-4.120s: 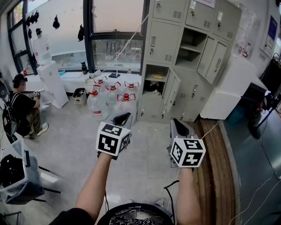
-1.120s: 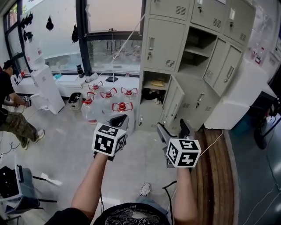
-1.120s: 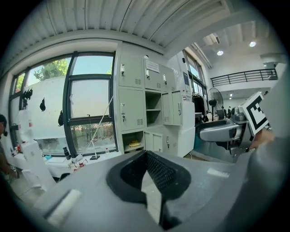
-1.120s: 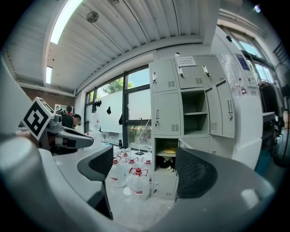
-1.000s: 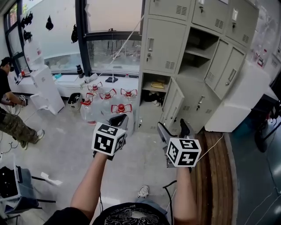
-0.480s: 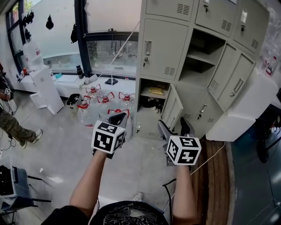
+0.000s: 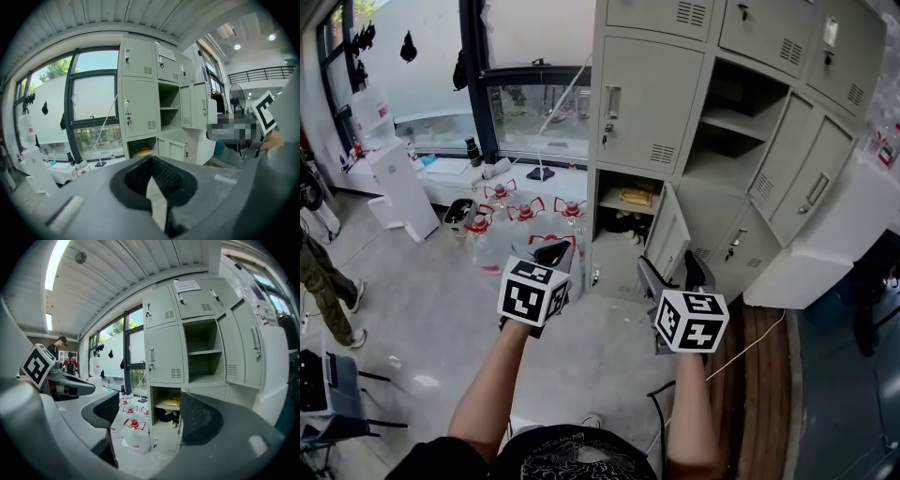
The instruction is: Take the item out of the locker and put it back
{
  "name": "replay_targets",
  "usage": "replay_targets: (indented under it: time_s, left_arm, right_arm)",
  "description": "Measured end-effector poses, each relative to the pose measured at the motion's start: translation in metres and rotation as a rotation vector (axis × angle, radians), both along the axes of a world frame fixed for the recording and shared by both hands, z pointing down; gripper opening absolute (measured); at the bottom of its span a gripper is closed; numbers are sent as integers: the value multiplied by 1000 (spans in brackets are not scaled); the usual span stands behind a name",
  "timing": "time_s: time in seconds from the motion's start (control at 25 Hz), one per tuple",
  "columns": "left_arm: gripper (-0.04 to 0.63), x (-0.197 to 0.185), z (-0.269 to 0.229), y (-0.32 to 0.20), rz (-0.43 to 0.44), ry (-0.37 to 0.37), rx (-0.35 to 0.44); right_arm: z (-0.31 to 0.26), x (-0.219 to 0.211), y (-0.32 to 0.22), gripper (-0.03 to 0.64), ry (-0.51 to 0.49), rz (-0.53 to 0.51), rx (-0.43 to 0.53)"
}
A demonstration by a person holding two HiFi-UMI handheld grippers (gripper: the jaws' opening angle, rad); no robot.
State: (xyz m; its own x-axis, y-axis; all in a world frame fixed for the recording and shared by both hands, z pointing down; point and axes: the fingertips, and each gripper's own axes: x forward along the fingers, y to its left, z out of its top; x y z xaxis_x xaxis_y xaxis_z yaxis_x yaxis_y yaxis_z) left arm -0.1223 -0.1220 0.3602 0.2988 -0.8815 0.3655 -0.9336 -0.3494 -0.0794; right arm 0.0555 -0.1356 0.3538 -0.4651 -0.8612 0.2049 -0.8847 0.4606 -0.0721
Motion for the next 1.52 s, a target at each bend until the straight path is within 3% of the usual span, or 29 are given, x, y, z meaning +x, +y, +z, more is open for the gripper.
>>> replay_targets:
  time_s: [0.72, 1.12, 1.52]
  left_arm:
    - [0, -12, 13, -37, -48, 21, 5]
    - [0, -31, 22, -115, -42, 47, 21]
    - [0, -60, 45, -198, -23, 51, -15]
  right_arm:
    - [17, -19, -41, 404, 19, -56, -9]
    - [39, -46, -112, 395, 40, -58, -42]
    - [83, -81, -198, 390, 44, -42, -111]
